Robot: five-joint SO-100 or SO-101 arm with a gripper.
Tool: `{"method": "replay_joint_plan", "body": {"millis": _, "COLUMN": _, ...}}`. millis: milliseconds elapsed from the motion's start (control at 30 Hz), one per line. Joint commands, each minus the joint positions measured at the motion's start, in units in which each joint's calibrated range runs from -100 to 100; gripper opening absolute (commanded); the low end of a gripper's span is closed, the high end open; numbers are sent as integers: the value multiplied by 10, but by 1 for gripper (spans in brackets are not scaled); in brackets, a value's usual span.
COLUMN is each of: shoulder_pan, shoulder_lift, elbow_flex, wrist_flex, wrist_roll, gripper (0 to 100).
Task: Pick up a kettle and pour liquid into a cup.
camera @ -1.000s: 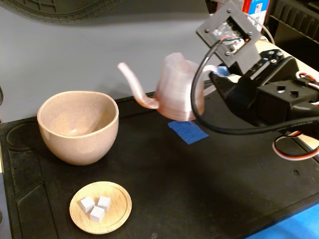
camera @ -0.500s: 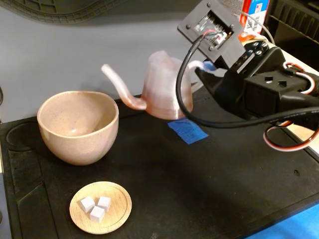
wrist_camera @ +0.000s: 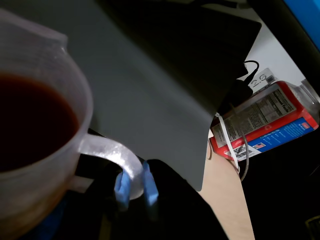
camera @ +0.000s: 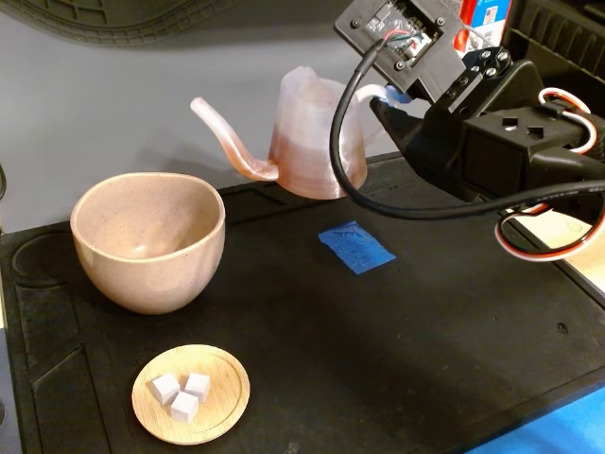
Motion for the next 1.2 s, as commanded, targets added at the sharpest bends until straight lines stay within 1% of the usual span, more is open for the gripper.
{"method": "replay_joint_plan", "body": {"millis": 0, "shoulder_pan": -3, "shoulder_lift": -34, "elbow_flex": -60, "wrist_flex": -2, "wrist_roll": 21, "gripper": 1}}
{"method": "replay_joint_plan", "body": {"millis": 33, "shoulder_pan": -4, "shoulder_lift": -33, "elbow_flex": -71, "wrist_flex": 15, "wrist_roll": 30, "gripper": 1}}
{"method": "replay_joint_plan", "body": {"millis": 67, "shoulder_pan": -5, "shoulder_lift": -39, "elbow_flex": -109, "wrist_flex": 89, "wrist_roll": 48, "gripper": 1}}
{"method": "replay_joint_plan", "body": {"millis": 100, "shoulder_pan": -5, "shoulder_lift": -39, "elbow_flex": -122, "wrist_flex": 101, "wrist_roll": 55, "gripper": 1}}
{"method": "replay_joint_plan", "body": {"millis": 300, "shoulder_pan": -13, "shoulder_lift": -39, "elbow_flex": -129, "wrist_flex": 101, "wrist_roll": 57, "gripper": 1}}
{"method": "replay_joint_plan", "body": {"millis": 500, "shoulder_pan": -21, "shoulder_lift": -39, "elbow_flex": -131, "wrist_flex": 102, "wrist_roll": 100, "gripper": 1}}
{"method": "replay_joint_plan", "body": {"millis": 633, "shoulder_pan": -34, "shoulder_lift": -33, "elbow_flex": -148, "wrist_flex": 102, "wrist_roll": 104, "gripper": 1}}
{"method": "replay_joint_plan", "body": {"millis": 733, "shoulder_pan": -33, "shoulder_lift": -36, "elbow_flex": -156, "wrist_flex": 103, "wrist_roll": 139, "gripper": 1}}
{"method": "replay_joint_plan", "body": {"millis": 833, "shoulder_pan": -33, "shoulder_lift": -37, "elbow_flex": -157, "wrist_flex": 103, "wrist_roll": 140, "gripper": 1}}
{"method": "replay_joint_plan", "body": {"millis": 867, "shoulder_pan": -33, "shoulder_lift": -36, "elbow_flex": -162, "wrist_flex": 102, "wrist_roll": 148, "gripper": 1}}
{"method": "replay_joint_plan", "body": {"millis": 933, "shoulder_pan": -33, "shoulder_lift": -32, "elbow_flex": -178, "wrist_flex": 102, "wrist_roll": 175, "gripper": 1}}
{"method": "replay_joint_plan", "body": {"millis": 1100, "shoulder_pan": -29, "shoulder_lift": -32, "elbow_flex": -181, "wrist_flex": 102, "wrist_roll": 180, "gripper": 1}}
{"method": "replay_joint_plan", "body": {"millis": 1167, "shoulder_pan": -28, "shoulder_lift": -32, "elbow_flex": -181, "wrist_flex": 102, "wrist_roll": 209, "gripper": 1}}
